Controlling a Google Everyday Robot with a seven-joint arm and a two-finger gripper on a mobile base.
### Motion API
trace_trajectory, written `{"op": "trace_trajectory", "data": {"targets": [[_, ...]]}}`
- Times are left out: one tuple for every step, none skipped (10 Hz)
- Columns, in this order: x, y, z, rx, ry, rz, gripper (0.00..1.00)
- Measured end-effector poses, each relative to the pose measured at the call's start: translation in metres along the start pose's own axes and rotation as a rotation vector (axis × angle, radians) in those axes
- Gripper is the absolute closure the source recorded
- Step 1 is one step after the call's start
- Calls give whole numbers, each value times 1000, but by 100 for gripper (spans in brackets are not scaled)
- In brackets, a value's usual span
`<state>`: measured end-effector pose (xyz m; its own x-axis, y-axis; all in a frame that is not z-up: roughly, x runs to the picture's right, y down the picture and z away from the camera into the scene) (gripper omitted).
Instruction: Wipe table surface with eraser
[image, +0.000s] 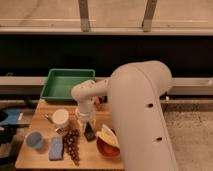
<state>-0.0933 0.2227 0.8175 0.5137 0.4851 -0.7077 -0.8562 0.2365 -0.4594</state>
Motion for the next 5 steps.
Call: {"op": "trace_trajectory", "data": {"targets": [[1, 1, -1, 0, -9, 1, 82], [4, 0, -6, 2, -20, 7, 92], [8, -2, -11, 8, -31, 18, 99], [9, -2, -14, 10, -43, 22, 100], [13, -2, -18, 16, -54, 27, 100]]}}
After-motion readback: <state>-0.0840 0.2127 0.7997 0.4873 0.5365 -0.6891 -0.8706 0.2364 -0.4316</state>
